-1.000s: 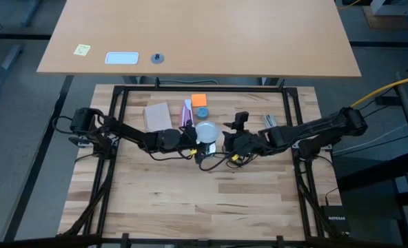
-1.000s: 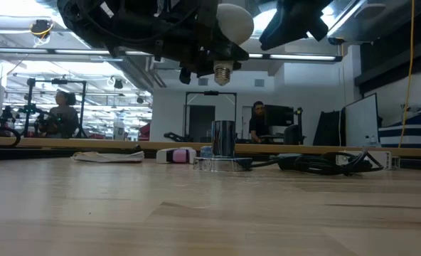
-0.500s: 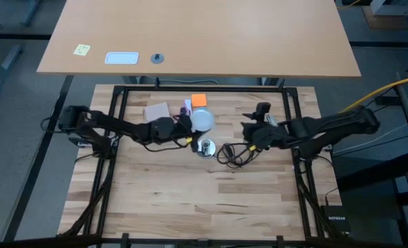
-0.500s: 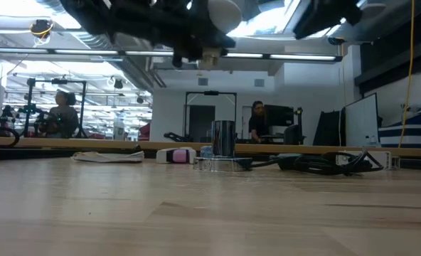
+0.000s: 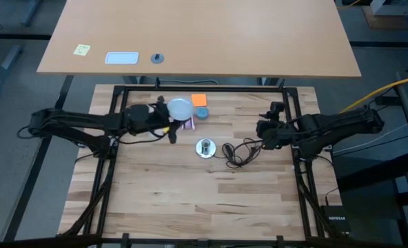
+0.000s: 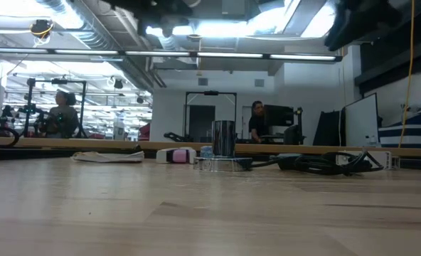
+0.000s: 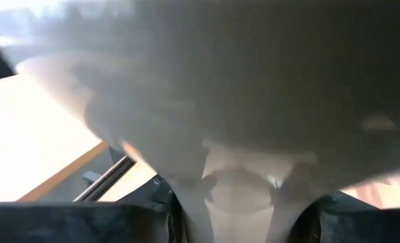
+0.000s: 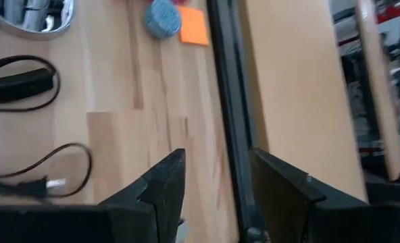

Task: Screw lightbulb
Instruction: Insert the lightbulb into the lamp

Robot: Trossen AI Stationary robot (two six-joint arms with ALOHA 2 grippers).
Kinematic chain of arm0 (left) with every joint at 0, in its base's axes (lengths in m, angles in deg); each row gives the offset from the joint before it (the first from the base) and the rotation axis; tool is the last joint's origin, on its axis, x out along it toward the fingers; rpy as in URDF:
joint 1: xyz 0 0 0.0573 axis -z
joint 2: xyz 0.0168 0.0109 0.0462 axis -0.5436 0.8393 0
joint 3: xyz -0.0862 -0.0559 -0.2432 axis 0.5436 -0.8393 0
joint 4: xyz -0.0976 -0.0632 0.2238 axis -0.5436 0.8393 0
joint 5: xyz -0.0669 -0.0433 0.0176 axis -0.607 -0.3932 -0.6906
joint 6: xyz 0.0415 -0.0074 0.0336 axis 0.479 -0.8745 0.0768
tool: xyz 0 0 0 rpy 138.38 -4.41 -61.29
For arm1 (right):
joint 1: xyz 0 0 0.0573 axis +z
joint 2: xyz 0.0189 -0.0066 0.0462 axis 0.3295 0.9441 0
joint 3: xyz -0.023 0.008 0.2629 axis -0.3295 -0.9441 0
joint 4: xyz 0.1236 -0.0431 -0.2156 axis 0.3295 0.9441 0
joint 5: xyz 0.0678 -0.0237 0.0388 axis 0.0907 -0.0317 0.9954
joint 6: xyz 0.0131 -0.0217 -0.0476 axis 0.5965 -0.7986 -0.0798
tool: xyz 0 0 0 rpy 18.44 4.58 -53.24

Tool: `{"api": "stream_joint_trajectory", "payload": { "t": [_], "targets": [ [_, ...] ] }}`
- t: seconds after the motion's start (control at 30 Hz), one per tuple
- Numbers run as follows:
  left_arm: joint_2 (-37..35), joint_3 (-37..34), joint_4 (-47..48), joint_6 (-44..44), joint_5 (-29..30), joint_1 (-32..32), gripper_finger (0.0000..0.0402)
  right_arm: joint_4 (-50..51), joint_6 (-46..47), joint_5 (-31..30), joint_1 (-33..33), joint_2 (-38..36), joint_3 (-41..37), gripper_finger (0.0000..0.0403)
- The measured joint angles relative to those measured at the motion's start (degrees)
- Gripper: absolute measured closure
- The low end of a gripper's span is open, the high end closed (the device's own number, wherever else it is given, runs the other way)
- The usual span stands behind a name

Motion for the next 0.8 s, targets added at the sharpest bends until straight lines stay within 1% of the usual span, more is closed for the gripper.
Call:
{"api": "stream_joint_trajectory", "payload": {
  "t": [0.13, 0.27, 0.37, 0.4, 0.47, 0.53, 0.6, 0.73, 0.8],
  "targets": [
    [-5.89, 0.00, 6.75, -1.70, 0.09, 0.06, 0.0260, 2.89, 3.06, 2.41, 0.08, -2.46, -1.09, 0.0236],
    [-10.50, 0.00, 12.27, -4.31, 0.26, 1.39, 0.0249, 2.60, 6.52, 3.14, 2.24, -6.39, -5.23, 0.0236],
    [-11.93, 0.02, 16.08, -5.97, 0.70, 3.11, 0.0247, -1.81, 10.10, 2.98, 4.33, -9.44, -10.54, 0.0236],
    [-11.97, -0.03, 17.24, -6.28, 0.91, 3.80, 0.0248, -4.46, 10.93, 2.87, 5.21, -10.39, -12.71, 0.0236],
    [-11.97, -1.67, 16.53, -6.97, 1.07, 5.19, 0.0253, -11.53, 11.72, 2.75, 6.92, -12.18, -17.54, 0.0236],
    [-11.92, -5.48, 12.04, -8.30, 1.20, 6.28, 0.0258, -20.74, 11.79, 2.77, 8.13, -13.37, -22.67, 0.0236],
    [-11.52, -10.72, 3.77, -10.28, 1.20, 7.18, 0.0259, -30.86, 11.63, 3.18, 8.98, -13.42, -27.54, 0.0236],
    [-8.94, -22.10, -19.60, -13.75, 1.88, 7.65, 0.0250, -54.54, 9.26, 3.79, 9.35, -11.71, -36.60, 0.0236],
    [-5.81, -26.38, -30.14, -15.46, 2.29, 7.61, 0.0248, -66.62, 8.20, 3.54, 9.35, -9.63, -40.47, 0.0236]
  ]
}}
